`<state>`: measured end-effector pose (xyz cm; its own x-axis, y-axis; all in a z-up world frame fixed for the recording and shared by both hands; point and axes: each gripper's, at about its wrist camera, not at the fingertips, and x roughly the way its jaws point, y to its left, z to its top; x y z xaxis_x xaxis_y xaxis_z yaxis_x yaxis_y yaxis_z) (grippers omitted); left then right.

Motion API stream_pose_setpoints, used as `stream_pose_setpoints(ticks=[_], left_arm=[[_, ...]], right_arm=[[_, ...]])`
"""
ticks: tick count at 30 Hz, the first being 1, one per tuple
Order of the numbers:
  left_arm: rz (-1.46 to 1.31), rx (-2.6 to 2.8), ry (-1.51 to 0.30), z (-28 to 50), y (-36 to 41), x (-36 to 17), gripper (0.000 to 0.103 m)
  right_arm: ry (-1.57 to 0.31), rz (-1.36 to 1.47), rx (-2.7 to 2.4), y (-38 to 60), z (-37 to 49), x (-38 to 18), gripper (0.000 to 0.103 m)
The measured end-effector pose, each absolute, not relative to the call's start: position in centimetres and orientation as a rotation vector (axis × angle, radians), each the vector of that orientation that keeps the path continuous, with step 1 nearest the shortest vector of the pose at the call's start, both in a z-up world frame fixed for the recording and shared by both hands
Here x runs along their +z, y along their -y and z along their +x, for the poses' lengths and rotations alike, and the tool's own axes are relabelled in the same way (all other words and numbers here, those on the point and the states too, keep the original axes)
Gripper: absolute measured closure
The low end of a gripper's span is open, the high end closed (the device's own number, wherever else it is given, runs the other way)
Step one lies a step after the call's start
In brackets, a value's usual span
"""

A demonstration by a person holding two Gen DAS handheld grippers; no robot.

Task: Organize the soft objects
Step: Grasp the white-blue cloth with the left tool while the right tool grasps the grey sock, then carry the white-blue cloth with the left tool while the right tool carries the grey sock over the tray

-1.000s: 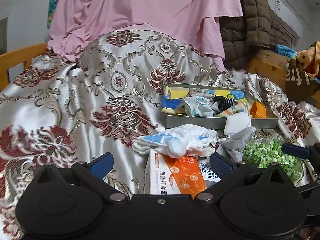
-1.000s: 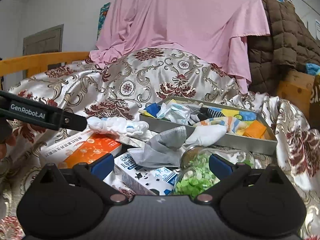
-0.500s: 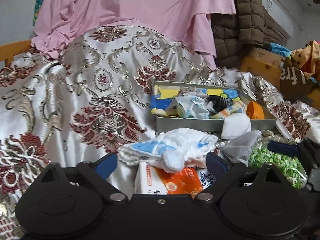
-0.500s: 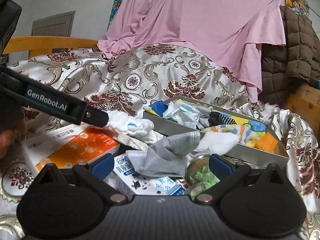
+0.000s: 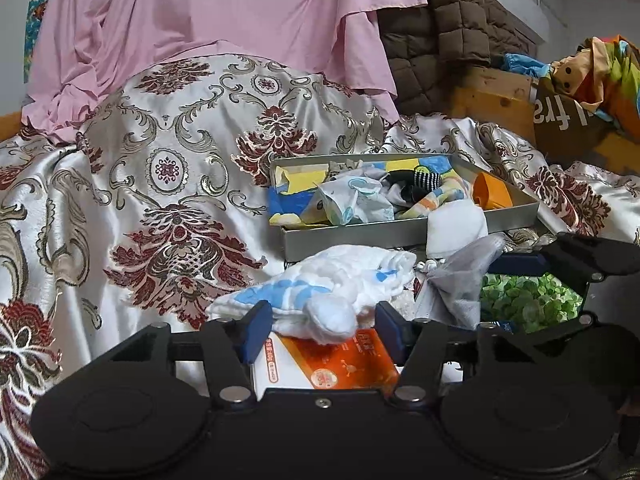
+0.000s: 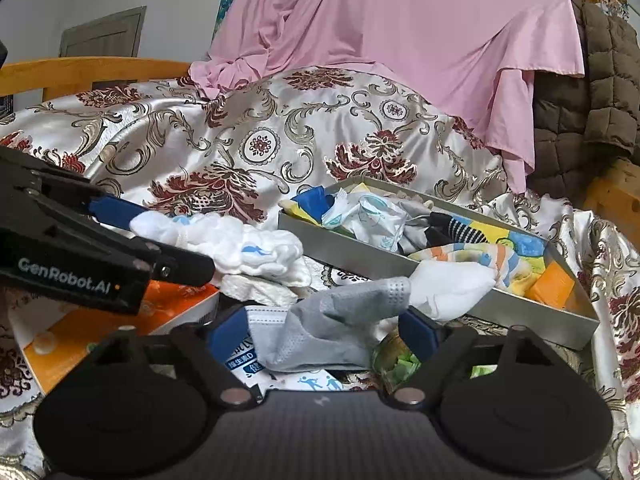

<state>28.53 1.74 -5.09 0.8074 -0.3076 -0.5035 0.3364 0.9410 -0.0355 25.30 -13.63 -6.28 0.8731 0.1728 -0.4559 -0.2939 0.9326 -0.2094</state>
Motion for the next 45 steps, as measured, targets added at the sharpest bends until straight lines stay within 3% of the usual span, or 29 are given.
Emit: stream_pose_setpoints(ticks=[10,26,45], left_arm=[[0.062,-0.339,-0.517,28.5,-1.8,-5.0,0.077],[-0.021,-0.301,-0.461,27.2,-2.7,-3.6,0.081],[-0.085,-0.293,-0.331,25.0,-2.9,1.0,0.081]], right_arm=[[-0.472,-0.262,0.29,13.1,25.2,-6.7,0.054],[-0.456,-0.221,0.292,13.7,24.3,-5.4,0.092],[-0.27,-0.225,0.278,14.5,21.4,-0.6,0.095]])
